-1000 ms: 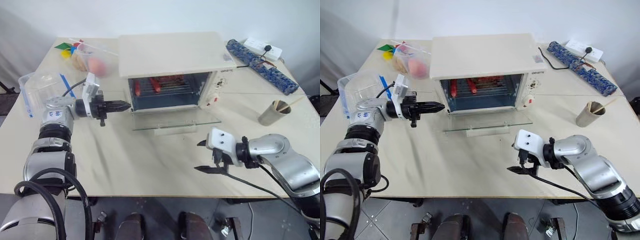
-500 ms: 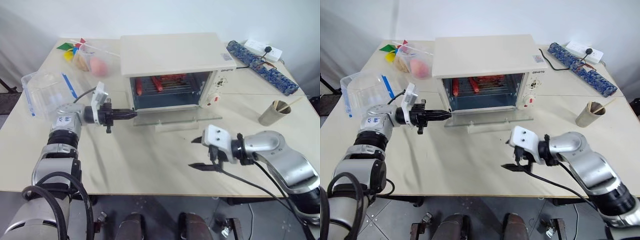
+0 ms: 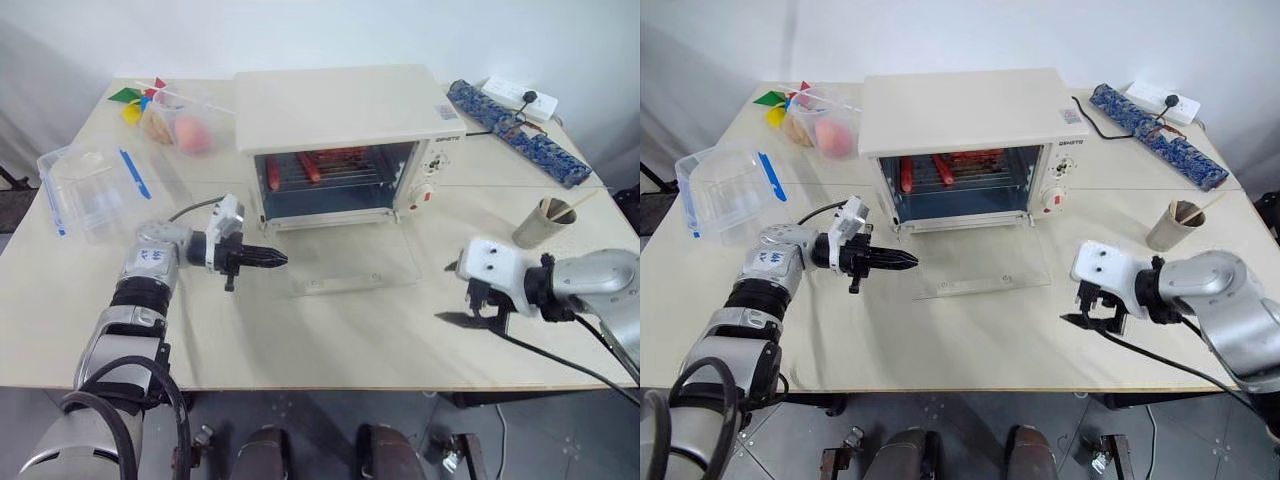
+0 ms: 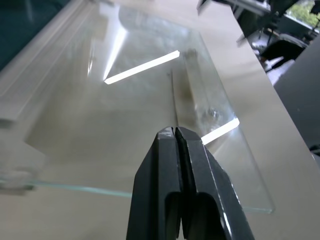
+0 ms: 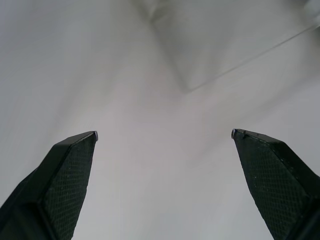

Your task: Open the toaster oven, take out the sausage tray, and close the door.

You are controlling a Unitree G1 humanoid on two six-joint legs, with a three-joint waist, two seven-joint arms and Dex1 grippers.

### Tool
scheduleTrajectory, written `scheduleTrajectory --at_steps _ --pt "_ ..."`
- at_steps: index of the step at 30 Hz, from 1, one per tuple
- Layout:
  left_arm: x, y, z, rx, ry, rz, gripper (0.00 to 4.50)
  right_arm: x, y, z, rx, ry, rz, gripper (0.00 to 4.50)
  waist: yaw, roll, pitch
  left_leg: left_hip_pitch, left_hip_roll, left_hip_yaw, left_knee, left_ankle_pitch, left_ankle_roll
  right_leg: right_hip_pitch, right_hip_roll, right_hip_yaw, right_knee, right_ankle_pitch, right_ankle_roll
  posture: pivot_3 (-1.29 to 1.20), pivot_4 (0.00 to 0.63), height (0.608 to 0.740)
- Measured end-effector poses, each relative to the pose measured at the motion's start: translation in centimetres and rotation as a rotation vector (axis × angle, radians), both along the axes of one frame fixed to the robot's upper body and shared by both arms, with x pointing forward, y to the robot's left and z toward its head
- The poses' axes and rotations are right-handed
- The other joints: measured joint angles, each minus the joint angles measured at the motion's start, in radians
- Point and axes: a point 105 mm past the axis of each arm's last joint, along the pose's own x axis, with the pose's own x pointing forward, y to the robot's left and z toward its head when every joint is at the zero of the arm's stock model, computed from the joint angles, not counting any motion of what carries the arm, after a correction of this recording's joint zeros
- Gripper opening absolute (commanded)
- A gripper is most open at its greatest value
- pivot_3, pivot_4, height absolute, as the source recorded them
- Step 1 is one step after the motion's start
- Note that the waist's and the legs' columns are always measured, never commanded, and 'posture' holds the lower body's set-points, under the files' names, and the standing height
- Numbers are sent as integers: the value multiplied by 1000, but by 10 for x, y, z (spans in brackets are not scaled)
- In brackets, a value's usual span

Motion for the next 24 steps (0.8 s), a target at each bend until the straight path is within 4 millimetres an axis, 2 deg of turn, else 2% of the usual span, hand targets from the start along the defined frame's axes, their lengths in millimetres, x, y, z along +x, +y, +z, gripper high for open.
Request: scheduleTrajectory --at_steps 2,5,9,13,17,21,24 --pt "-1 2 -1 2 -13 1 51 10 16 15 52 -93 37 4500 -3 0 0 1 0 0 0 0 0 0 0 0 0 0 0 0 150 740" --pt "-4 -3 -3 -16 -41 -7 51 29 55 32 140 -241 109 4500 -5 0 0 1 1 1 0 0 0 0 0 1 1 0 0 0 150 740" --pt "-3 -3 -4 -78 -73 52 51 62 88 29 154 -363 98 4500 -6 0 0 0 0 0 1 0 0 0 0 1 2 0 0 0 150 740" --pt "-3 3 1 -140 -90 119 51 85 103 23 132 -440 79 4500 -4 0 0 0 0 -1 1 0 0 0 0 0 2 0 0 0 150 740" --pt "-9 11 19 -275 -123 187 51 113 114 24 61 -558 54 4500 -24 0 0 0 1 -2 1 0 0 0 0 0 2 0 0 0 150 740" --pt "-23 22 41 -430 -150 242 51 136 121 28 6 -665 20 4500 -49 1 0 1 1 -3 -2 1 -1 0 0 0 3 0 0 0 150 740" --pt "-37 37 38 -447 -150 304 51 151 127 30 -59 -743 16 4500 -67 1 0 2 1 -5 -3 1 -1 0 0 0 4 0 0 0 150 740"
